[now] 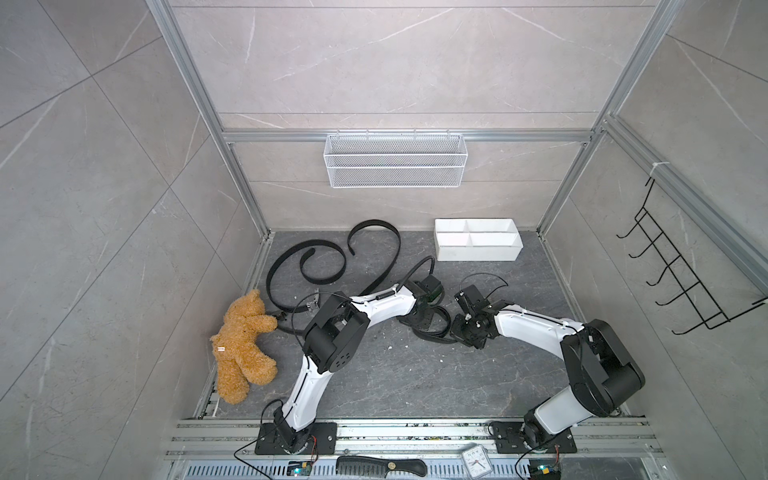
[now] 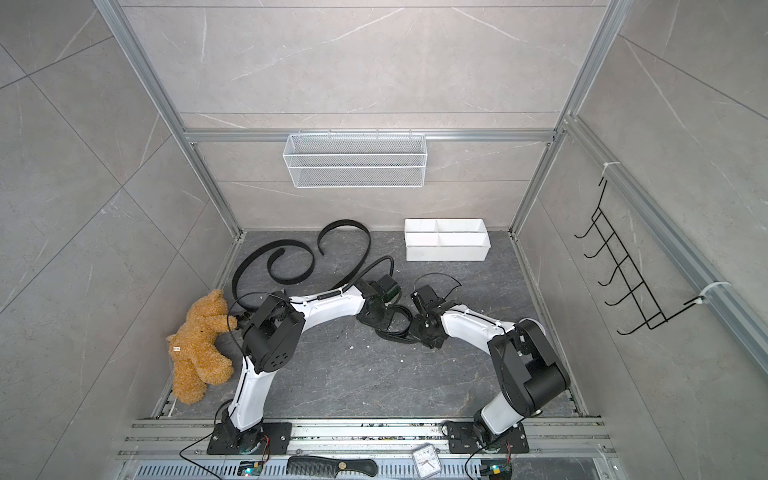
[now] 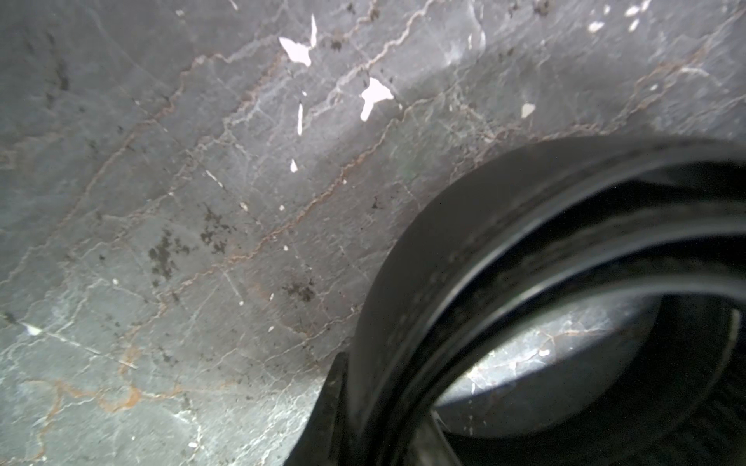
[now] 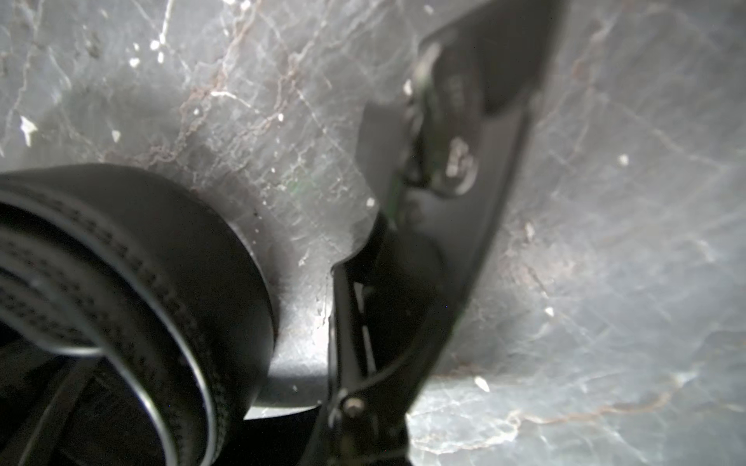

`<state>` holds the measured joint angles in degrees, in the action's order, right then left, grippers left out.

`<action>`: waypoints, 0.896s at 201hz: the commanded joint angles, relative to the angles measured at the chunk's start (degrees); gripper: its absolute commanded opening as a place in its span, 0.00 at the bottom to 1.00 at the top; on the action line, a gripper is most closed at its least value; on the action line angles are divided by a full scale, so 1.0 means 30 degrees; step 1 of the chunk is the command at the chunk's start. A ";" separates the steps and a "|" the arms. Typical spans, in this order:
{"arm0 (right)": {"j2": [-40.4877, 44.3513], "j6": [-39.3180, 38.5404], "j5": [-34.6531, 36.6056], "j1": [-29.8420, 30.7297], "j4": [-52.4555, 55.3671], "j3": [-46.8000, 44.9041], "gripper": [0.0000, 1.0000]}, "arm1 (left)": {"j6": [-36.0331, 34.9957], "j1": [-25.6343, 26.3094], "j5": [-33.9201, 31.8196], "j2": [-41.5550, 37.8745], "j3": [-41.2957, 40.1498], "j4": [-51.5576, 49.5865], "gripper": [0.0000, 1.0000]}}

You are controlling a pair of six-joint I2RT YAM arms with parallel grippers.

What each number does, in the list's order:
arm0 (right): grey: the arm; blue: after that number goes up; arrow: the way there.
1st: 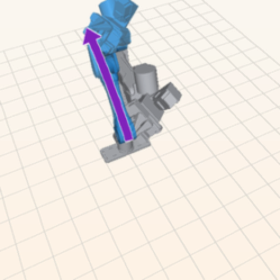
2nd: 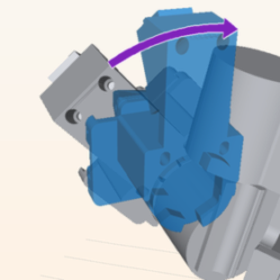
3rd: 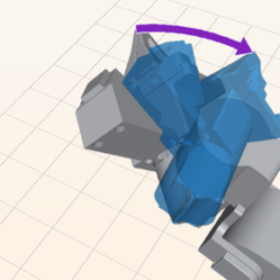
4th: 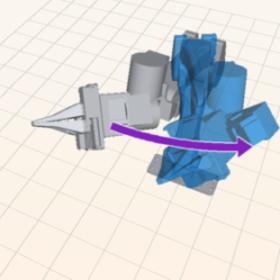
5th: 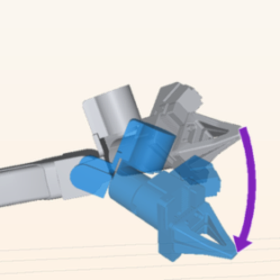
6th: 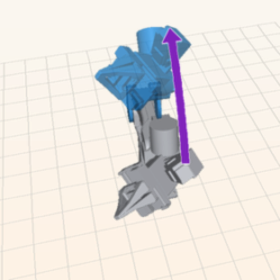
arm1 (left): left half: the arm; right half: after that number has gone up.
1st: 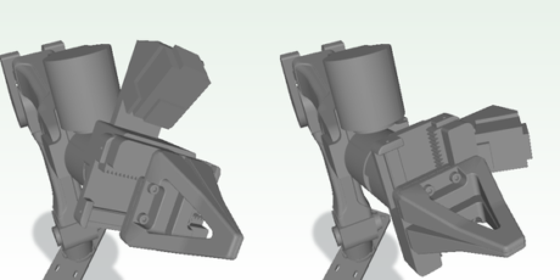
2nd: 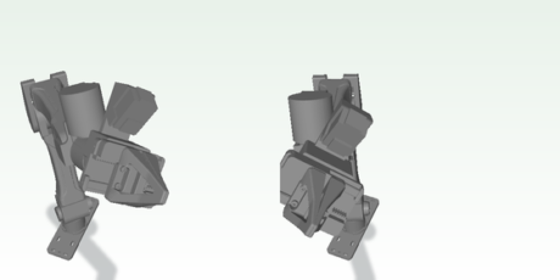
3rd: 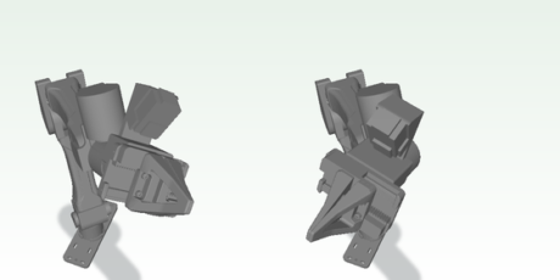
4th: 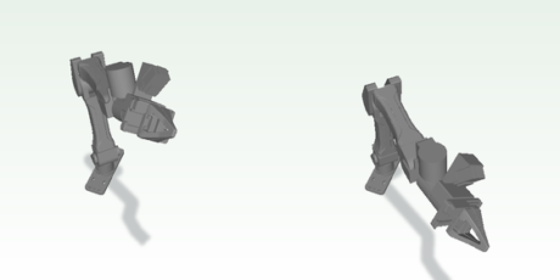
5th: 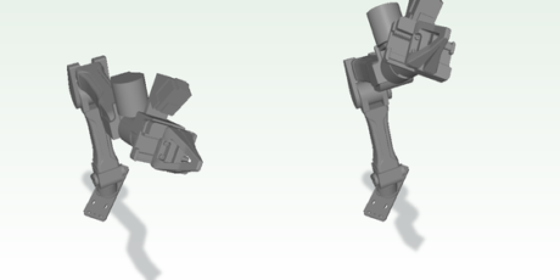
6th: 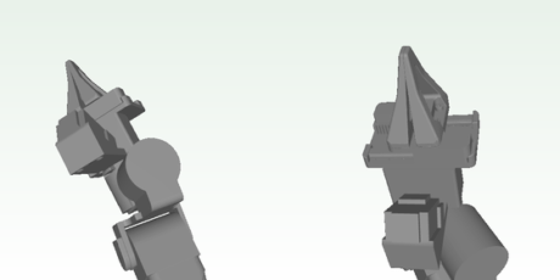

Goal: Place the belts into the storage roll
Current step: Roll the belt at the center of the board.

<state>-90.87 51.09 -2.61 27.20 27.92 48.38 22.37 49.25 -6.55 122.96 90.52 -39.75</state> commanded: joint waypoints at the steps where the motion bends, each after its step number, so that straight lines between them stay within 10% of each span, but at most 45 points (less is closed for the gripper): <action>1: -0.0004 -0.1988 0.4396 -0.1140 0.5489 -0.0867 0.11 | -0.2039 -0.0671 -0.2248 0.1869 -0.1648 -0.5143 0.19; 63: 0.0363 -0.3413 0.4234 -0.1234 0.5294 -0.1236 0.11 | -0.3308 -0.0849 -0.1403 0.2146 0.0041 -0.6970 0.33; 180: -0.0405 -0.5509 0.7222 -0.3382 0.6634 0.1288 0.11 | -0.4119 -0.0935 -0.2215 0.2373 -0.0666 -0.7848 0.28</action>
<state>-90.78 39.44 3.51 20.51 36.21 51.99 14.50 48.75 -6.98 125.08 94.83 -47.57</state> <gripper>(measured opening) 0.114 0.279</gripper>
